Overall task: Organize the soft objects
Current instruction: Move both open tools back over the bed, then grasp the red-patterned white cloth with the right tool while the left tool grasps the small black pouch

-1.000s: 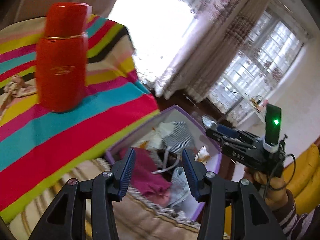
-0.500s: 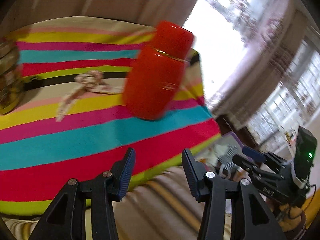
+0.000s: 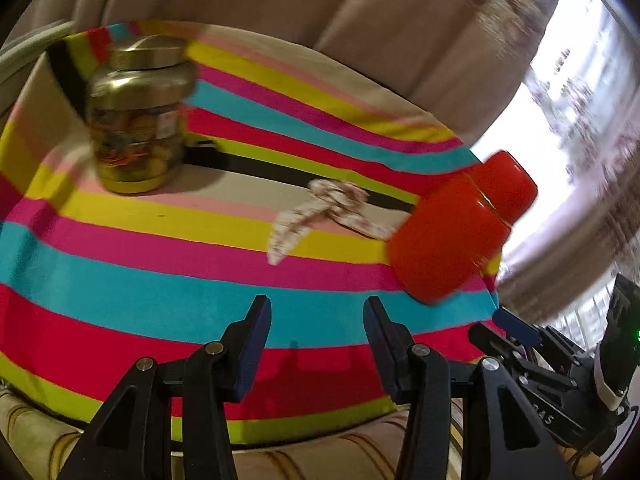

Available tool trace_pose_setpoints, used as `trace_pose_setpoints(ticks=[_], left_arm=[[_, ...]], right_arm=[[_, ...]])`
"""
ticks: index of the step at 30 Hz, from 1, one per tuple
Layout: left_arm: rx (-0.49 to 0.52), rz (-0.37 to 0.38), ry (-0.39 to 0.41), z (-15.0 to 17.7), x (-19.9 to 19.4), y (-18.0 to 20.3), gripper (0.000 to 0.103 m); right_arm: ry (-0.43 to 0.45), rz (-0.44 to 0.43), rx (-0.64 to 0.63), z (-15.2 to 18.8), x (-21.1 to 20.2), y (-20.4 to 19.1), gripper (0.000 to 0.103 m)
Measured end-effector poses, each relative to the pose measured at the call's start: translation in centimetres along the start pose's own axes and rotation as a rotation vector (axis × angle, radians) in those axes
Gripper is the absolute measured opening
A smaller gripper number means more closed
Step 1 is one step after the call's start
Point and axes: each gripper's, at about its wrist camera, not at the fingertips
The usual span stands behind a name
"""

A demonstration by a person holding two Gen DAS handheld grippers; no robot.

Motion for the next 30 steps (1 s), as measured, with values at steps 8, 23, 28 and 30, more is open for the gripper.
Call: trace_pose_setpoints(ticks=[8, 23, 28, 30], left_arm=[[-0.040, -0.030, 0.016, -0.9, -0.1, -2.5, 0.049], [-0.097, -0.097, 0.009, -2.9, 2.4, -5.9, 0.049], [-0.121, -0.146, 0.035, -4.4, 4.0, -6.5, 0.049], [-0.114, -0.173, 0.034, -5.3, 5.3, -6.3, 0.049]], right_arm=[[-0.002, 0.012, -0.015, -5.4, 5.8, -2.9, 0.075], [-0.091, 0.052, 0.056, -11.1, 17.3, -3.2, 0.078], [-0.095, 0.065, 0.072, -12.0, 19.4, -2.6, 0.078], [-0.097, 0.079, 0.073, -12.2, 20.2, -2.3, 0.078]])
Point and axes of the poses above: each gripper's, at about its wrist camera, not at the fingertips, and x roughly the way its jaws point, y to its right, z to its underside, and after that the axes turned 5 degrees about -y, right-handed
